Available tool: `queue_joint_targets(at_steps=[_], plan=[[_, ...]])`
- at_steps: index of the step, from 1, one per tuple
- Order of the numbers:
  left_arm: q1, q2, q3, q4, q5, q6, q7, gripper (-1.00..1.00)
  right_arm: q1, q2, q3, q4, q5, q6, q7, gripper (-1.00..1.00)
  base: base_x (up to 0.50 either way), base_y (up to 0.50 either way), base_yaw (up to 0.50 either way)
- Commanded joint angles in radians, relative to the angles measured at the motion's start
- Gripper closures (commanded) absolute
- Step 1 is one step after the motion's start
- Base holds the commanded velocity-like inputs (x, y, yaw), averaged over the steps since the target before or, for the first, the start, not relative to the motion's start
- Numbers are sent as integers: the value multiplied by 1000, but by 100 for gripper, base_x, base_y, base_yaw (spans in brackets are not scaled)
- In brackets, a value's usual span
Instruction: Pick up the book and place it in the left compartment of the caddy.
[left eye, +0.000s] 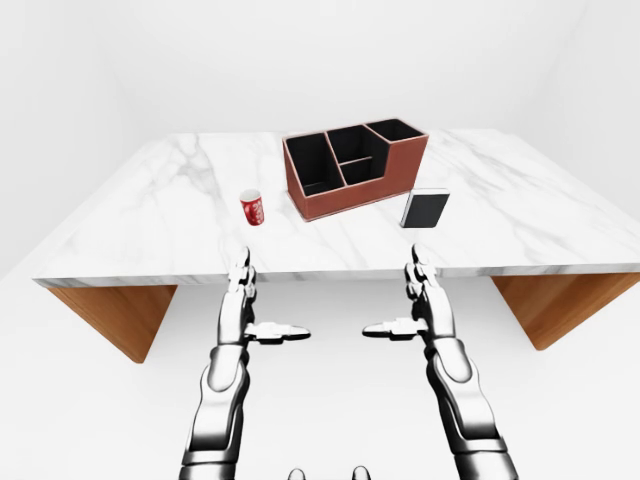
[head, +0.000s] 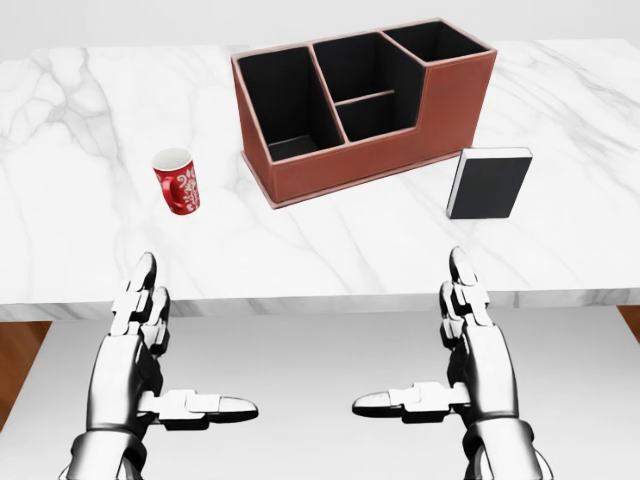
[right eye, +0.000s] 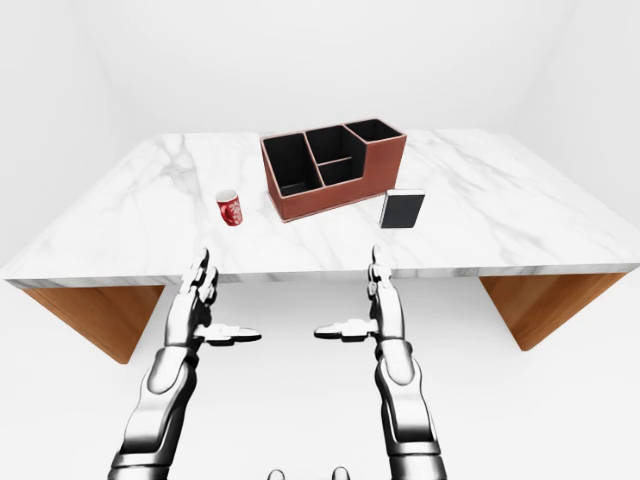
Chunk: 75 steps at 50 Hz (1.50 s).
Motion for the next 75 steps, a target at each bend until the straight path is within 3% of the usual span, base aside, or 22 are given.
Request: queue_joint_targets(at_steps=[1,10,16,17,19,21,24,27,45,75], plan=[[-18,16,20,12,3,-21,-40,-100,-18,-18,-27,7,4,8,30,-100,0,0,0],[-23,17,24,28,4,-28,-48,-100,-50,-20,-30,9,0,22,29,-100,0,0,0],[-44,23,32,18,0,-9,-48,-100,-81,-23,-27,19,-7,28,26,-100,0,0,0],[-52,26,37,-2,-7,9,-53,-100,-82,-24,-27,6,-6,38,28,-100,0,0,0],[-54,28,38,-17,-11,21,-58,-100,-83,-24,-28,-3,-6,45,30,-100,0,0,0],[-66,35,46,-68,-23,64,-69,-100,-93,-31,-33,-37,-6,75,36,-100,0,0,0],[-75,38,50,-79,-21,72,-74,-100,-102,-34,-37,-50,-6,87,39,-100,0,0,0],[-98,47,59,-103,-24,96,-83,-100,-109,-45,-45,-104,-9,87,54,-100,0,0,0],[-153,64,83,-260,-60,96,-98,-100,-181,-68,-72,-243,8,87,107,-100,0,0,0],[-112,49,76,-197,-73,96,-75,-100,-178,-68,-66,-238,-5,87,126,-100,-5,-11,0]])
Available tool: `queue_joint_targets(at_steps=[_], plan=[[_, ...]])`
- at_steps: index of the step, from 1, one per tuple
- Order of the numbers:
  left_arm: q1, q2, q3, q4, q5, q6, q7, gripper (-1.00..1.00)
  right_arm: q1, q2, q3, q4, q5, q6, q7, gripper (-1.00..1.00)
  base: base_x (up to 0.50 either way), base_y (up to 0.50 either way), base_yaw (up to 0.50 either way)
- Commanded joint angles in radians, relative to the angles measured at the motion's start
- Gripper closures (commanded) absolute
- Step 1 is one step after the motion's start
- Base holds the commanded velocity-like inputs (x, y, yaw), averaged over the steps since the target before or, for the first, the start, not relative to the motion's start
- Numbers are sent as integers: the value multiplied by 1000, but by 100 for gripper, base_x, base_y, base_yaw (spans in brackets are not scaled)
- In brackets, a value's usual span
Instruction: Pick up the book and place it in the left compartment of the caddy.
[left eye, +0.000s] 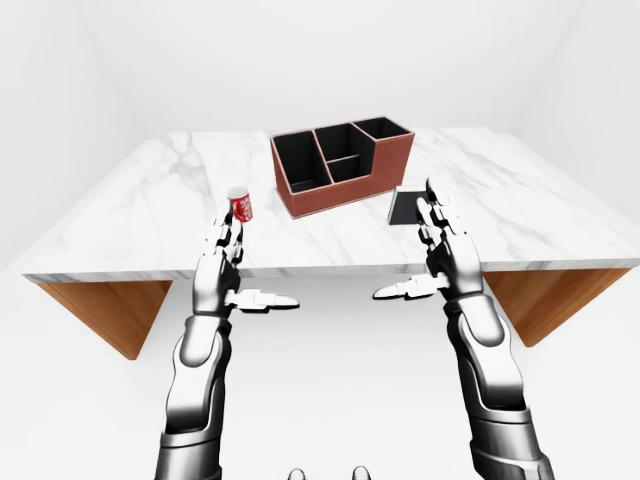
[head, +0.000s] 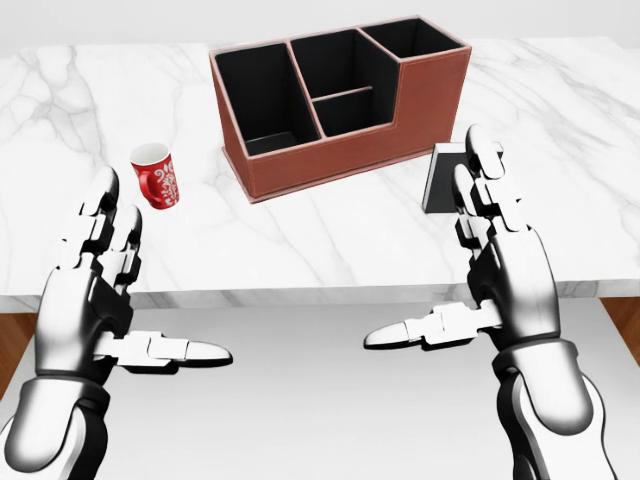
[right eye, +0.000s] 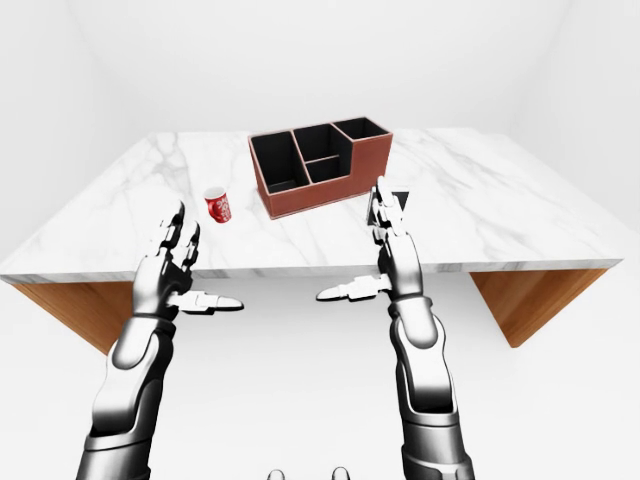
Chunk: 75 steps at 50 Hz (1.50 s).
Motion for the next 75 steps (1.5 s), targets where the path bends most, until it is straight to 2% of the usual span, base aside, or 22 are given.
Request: queue_joint_targets(at_steps=[1,37,50,75], plan=[[1,0,-2,13,0,0,9,-100,-3,-2,-3,6,-9,0,1,-100,0,0,0],[-34,10,4,66,4,0,22,-100,-17,-3,1,63,-36,0,8,-100,21,0,0],[-37,12,6,71,6,0,20,-100,-25,-16,-16,-3,-27,0,14,-100,26,0,0],[-68,29,44,-59,-68,0,46,-100,-65,-38,-42,-88,-4,0,2,-100,26,0,0]])
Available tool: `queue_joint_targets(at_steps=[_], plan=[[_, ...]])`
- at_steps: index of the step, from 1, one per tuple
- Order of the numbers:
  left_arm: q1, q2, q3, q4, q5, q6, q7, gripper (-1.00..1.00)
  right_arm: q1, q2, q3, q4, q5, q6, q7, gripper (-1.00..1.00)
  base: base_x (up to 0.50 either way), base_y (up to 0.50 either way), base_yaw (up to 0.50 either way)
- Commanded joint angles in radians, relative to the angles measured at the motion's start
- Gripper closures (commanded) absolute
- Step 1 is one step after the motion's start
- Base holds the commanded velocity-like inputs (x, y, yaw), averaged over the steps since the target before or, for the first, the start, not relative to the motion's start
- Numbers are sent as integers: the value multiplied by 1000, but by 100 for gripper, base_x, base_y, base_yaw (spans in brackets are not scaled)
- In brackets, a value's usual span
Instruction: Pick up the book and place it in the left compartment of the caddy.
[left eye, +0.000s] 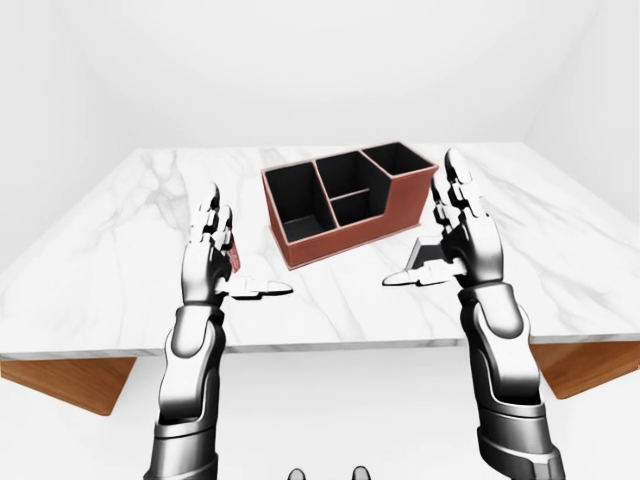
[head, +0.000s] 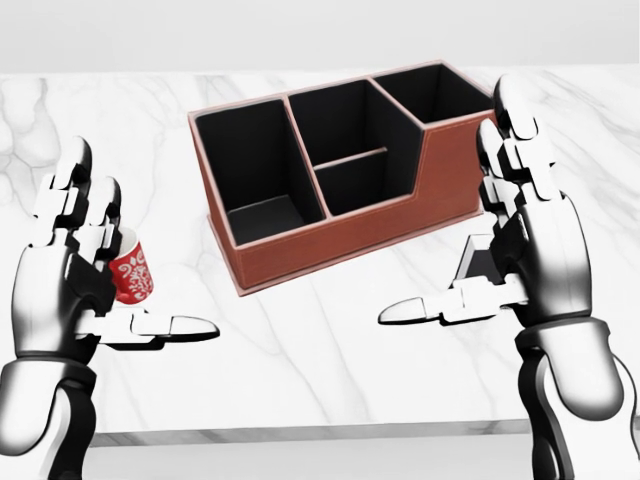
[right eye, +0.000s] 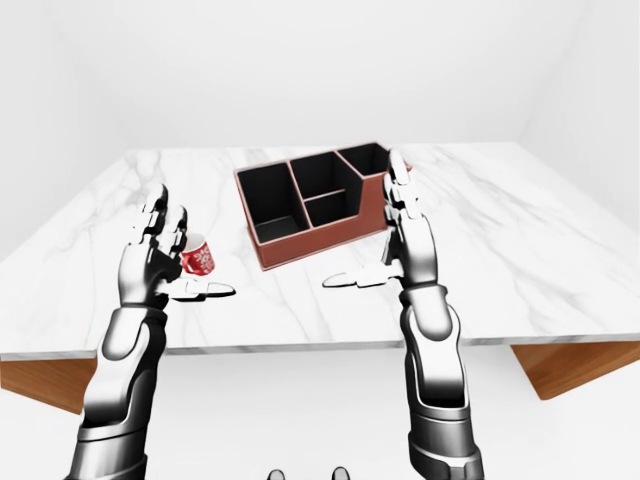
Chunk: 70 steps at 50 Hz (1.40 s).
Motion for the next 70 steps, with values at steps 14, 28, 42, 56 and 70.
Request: queue_joint_targets(at_steps=[14,28,42,56,70], plan=[[-25,14,15,9,-37,0,16,-100,-11,-4,-3,-15,11,0,-5,-100,26,0,0],[-21,12,12,4,-37,0,16,-100,1,-1,1,-20,9,0,1,-100,23,0,0],[-15,12,15,1,-38,0,16,-100,3,2,5,-3,2,0,3,-100,23,0,0],[-19,13,13,18,-31,0,13,-100,18,6,10,-5,-3,0,10,-100,23,0,0],[-18,11,10,29,-28,0,11,-100,15,7,8,-1,-5,0,9,-100,22,0,0]])
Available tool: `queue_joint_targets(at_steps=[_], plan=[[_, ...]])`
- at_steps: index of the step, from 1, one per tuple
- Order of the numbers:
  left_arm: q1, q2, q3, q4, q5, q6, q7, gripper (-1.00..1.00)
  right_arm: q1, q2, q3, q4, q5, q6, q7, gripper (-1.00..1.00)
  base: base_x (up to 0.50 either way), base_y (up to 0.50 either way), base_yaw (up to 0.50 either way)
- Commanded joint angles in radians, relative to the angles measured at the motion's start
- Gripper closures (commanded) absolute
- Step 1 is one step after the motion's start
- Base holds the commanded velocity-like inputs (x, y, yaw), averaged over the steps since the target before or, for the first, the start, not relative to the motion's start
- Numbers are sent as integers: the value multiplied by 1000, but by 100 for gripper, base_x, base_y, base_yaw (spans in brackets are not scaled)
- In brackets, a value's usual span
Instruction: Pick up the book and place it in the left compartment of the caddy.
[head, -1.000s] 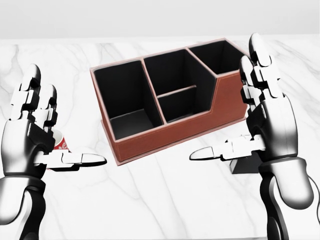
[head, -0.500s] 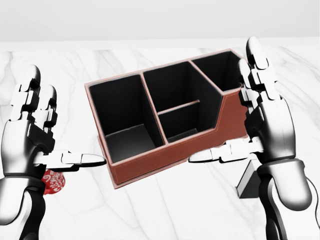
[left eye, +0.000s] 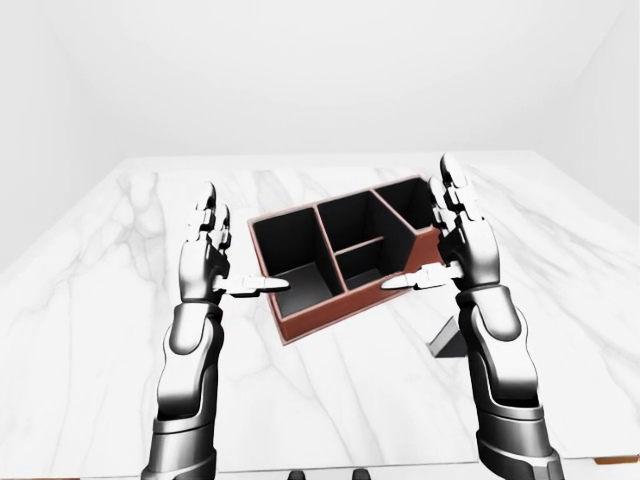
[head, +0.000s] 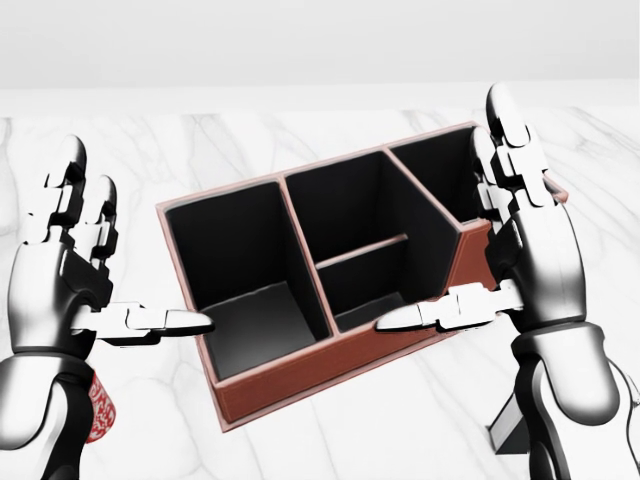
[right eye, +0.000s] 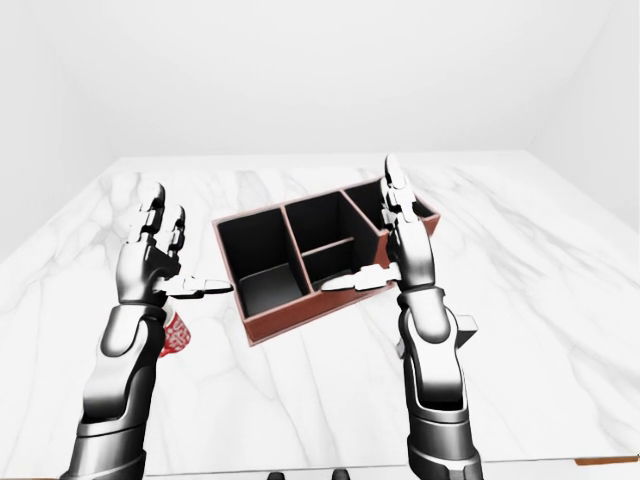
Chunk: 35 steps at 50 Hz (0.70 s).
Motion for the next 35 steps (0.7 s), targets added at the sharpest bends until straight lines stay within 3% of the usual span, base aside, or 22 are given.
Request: queue_joint_targets(at_steps=[1,7,22,30,35], plan=[[-1,0,-1,13,3,0,-2,-100,1,2,-1,7,-1,0,-2,-100,21,0,0],[1,0,-1,10,2,0,-2,-100,-2,-11,8,23,-40,0,-11,-100,1,0,0],[8,-1,0,28,17,0,-7,-100,-1,-13,-16,-18,34,0,2,-100,0,0,0],[9,3,6,36,11,0,-8,-100,5,-4,4,-26,7,0,17,-100,-1,0,-44],[15,3,5,50,10,0,-14,-100,1,-4,16,-18,-51,0,10,-100,0,0,0]])
